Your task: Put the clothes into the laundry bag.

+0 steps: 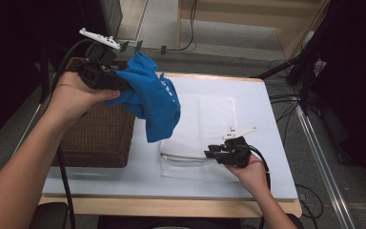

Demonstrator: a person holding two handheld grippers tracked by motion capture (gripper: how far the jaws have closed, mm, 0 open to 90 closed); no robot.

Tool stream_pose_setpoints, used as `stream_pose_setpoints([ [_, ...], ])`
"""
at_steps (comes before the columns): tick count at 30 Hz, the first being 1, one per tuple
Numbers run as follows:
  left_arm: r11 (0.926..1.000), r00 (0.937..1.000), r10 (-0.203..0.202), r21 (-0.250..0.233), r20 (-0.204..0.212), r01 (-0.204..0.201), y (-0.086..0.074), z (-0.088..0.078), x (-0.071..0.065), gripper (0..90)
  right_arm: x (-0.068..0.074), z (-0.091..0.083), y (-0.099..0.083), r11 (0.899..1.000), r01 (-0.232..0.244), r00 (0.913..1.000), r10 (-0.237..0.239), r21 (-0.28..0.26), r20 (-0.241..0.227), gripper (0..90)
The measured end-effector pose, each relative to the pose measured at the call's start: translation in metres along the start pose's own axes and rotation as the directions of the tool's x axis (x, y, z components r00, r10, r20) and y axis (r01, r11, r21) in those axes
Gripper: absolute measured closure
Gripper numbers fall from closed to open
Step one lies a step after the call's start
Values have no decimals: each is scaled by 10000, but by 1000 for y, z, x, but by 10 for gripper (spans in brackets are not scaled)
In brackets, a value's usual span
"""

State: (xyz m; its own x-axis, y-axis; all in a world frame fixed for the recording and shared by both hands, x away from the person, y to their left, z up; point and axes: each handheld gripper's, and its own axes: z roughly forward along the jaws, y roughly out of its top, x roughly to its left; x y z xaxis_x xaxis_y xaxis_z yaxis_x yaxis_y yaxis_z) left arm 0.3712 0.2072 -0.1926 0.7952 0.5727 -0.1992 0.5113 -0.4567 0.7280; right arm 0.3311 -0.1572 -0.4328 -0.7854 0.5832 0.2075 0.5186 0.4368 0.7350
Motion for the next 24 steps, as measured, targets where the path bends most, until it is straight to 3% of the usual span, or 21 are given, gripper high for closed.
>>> stream_pose_setpoints([
  [9,9990,9961,441,30,766,-445,-6,17,-22,751,1,0,-1,9999,-119,9998,120,52,-137,721],
  [15,9979,9930,620,149,1010,-638,-23,21,-33,751,4,3,-3,10000,-25,9994,26,25,-337,728],
  [24,9986,9916,521,25,1180,-528,-43,19,-37,750,11,18,-8,9994,32,9996,-22,345,-288,673],
])
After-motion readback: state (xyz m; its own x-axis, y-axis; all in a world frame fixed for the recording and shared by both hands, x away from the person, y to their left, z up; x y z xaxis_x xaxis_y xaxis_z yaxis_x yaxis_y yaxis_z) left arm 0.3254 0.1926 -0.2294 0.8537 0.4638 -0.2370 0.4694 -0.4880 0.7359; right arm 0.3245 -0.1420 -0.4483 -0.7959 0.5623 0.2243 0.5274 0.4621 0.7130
